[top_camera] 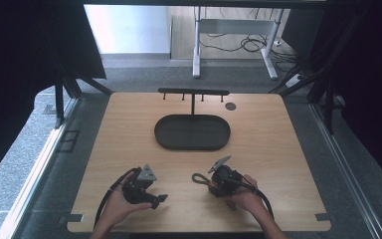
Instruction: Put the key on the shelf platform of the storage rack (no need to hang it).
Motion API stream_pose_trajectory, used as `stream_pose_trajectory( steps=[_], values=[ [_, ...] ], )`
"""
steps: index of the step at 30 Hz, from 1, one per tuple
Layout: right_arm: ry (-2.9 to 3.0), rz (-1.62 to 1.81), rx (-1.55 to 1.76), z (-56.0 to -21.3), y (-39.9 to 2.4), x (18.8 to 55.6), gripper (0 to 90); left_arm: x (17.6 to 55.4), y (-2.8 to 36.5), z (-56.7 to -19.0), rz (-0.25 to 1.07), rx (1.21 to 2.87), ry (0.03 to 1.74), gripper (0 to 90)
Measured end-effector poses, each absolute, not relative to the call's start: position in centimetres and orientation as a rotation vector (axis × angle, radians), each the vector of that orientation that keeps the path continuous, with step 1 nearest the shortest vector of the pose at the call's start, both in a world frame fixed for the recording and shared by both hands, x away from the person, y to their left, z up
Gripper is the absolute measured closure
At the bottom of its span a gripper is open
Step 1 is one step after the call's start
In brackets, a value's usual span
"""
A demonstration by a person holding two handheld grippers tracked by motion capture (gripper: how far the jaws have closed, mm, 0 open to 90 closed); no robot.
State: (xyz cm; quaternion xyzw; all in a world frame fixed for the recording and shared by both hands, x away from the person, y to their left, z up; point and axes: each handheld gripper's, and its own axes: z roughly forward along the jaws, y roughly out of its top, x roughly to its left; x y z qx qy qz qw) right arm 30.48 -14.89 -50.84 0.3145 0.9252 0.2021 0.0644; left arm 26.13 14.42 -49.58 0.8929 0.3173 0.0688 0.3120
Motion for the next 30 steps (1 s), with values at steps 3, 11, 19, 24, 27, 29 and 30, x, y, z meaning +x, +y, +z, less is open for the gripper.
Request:
stream_pose_trajectory(
  steps=[3,11,19,24,27,29,30],
  values=[
    [2.797,0.612,0.966,-50.8,-15.0,30.7,65.4,26.1,14.4,-49.6,0.182,2.355,0.836,23.5],
    [2.801,0.612,0.964,-50.7,-15.3,30.8,66.6,26.1,14.5,-49.5,0.192,2.347,0.839,23.6],
    [2.785,0.658,0.952,-49.4,-16.0,30.6,66.7,26.1,14.3,-49.5,0.189,2.355,0.841,23.6],
    [2.765,0.686,0.933,-48.4,-16.3,30.5,66.8,26.1,14.4,-49.5,0.194,2.35,0.84,23.6],
    [2.756,0.7,0.931,-47.8,-16.4,30.4,66.8,26.1,14.4,-49.5,0.192,2.35,0.842,23.6],
    [2.751,0.706,0.924,-47.5,-16.4,30.4,66.8,26.1,14.4,-49.5,0.194,2.352,0.84,23.6],
    [2.75,0.708,0.926,-47.3,-16.5,30.4,66.8,26.1,14.4,-49.5,0.194,2.353,0.84,23.5]
  ],
)
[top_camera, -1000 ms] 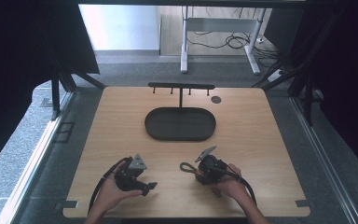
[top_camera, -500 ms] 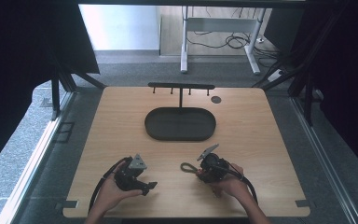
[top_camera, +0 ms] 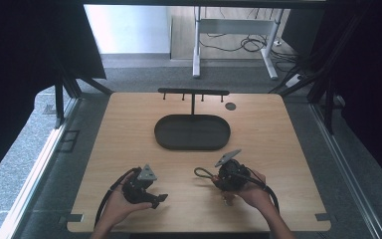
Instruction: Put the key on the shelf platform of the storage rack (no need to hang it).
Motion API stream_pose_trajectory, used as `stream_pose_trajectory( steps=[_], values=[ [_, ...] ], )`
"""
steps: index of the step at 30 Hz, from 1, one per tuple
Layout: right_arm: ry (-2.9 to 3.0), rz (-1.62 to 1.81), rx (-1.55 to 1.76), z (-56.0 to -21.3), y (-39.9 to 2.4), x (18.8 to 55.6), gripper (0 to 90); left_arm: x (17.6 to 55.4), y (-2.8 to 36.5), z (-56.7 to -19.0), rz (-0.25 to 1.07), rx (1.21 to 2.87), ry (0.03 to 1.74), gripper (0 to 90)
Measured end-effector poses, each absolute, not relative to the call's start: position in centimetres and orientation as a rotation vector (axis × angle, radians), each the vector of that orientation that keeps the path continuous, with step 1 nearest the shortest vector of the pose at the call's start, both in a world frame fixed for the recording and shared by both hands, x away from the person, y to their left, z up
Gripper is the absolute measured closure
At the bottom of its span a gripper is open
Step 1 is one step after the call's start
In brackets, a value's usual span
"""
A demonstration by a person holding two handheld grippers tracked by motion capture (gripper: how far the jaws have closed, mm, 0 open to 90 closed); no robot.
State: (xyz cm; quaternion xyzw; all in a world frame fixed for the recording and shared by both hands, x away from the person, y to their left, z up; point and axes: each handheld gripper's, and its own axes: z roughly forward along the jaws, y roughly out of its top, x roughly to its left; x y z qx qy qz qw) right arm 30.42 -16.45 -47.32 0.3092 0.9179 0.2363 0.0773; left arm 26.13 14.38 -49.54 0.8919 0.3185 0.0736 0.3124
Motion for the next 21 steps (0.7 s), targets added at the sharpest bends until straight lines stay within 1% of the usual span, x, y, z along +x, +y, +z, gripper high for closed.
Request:
stream_pose_trajectory(
  steps=[13,21],
  values=[
    [2.715,0.735,0.91,-45.1,-17.1,30.8,66.8,26.2,14.4,-49.6,0.193,2.36,0.834,23.6],
    [2.7,0.743,0.897,-44.3,-17.0,31.2,66.8,26.2,14.3,-49.6,0.192,2.361,0.833,23.5]
  ],
)
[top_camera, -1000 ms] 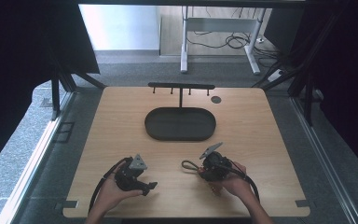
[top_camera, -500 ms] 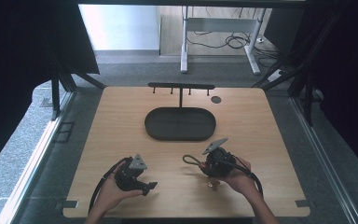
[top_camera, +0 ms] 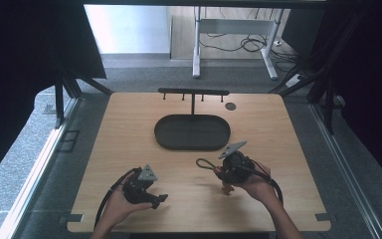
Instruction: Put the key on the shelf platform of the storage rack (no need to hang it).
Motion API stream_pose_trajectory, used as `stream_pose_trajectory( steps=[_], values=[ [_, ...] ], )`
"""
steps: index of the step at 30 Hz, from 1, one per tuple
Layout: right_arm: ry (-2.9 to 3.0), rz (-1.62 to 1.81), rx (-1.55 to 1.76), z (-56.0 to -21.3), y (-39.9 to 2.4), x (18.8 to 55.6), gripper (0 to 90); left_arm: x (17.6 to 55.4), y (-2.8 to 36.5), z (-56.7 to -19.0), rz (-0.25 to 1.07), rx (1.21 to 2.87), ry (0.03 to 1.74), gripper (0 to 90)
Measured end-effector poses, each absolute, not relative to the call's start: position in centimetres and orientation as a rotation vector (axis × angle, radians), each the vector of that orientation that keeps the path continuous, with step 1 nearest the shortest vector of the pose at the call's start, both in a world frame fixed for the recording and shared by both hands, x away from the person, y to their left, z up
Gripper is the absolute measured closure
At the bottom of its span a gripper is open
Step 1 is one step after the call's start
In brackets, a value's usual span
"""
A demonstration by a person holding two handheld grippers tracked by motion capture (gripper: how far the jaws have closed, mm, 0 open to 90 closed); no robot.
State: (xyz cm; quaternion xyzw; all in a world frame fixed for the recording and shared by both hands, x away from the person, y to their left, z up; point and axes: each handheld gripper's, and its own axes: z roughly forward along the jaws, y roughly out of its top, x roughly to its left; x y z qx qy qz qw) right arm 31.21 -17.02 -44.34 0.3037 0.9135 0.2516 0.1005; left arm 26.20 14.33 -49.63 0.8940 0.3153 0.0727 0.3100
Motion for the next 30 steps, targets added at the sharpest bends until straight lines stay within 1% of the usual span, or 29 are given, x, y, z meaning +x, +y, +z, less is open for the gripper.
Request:
stream_pose_trajectory(
  steps=[7,30],
  values=[
    [2.688,0.756,0.893,-43.7,-16.9,31.6,66.8,26.2,14.3,-49.7,0.191,2.354,0.841,23.5],
    [2.673,0.723,0.911,-43.3,-16.9,33.8,66.8,26.2,14.2,-49.8,0.186,2.366,0.827,23.4]
  ],
)
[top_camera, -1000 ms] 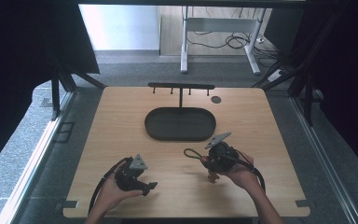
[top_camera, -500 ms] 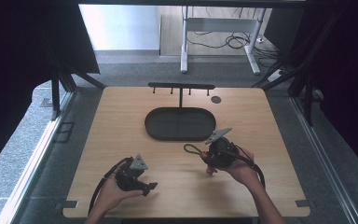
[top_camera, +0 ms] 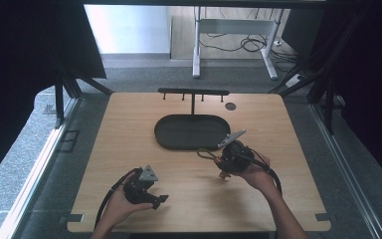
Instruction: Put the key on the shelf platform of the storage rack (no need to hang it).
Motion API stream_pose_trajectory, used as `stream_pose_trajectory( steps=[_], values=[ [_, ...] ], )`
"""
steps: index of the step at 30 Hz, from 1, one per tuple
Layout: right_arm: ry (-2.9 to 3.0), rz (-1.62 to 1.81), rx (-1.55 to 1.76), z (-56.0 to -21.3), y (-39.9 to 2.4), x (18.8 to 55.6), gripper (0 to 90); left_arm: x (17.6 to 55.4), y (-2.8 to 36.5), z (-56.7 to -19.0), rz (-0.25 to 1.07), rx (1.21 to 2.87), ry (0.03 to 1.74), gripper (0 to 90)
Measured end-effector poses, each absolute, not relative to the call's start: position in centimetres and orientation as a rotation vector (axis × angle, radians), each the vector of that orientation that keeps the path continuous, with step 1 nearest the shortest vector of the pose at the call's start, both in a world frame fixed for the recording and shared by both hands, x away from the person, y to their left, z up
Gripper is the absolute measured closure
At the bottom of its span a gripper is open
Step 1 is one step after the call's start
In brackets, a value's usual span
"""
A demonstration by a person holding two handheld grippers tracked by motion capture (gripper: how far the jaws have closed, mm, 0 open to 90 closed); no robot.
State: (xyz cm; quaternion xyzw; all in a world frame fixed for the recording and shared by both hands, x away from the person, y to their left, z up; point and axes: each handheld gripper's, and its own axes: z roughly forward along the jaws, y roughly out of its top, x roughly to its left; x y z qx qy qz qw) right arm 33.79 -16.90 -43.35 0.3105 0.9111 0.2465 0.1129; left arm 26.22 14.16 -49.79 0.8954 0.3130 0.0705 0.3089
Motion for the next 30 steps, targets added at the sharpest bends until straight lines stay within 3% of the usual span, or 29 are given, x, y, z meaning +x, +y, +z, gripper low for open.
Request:
stream_pose_trajectory(
  steps=[30],
  values=[
    [2.665,0.713,0.916,-41.0,-16.6,36.3,66.8,26.3,14.1,-49.9,0.182,2.373,0.83,23.4]
  ],
)
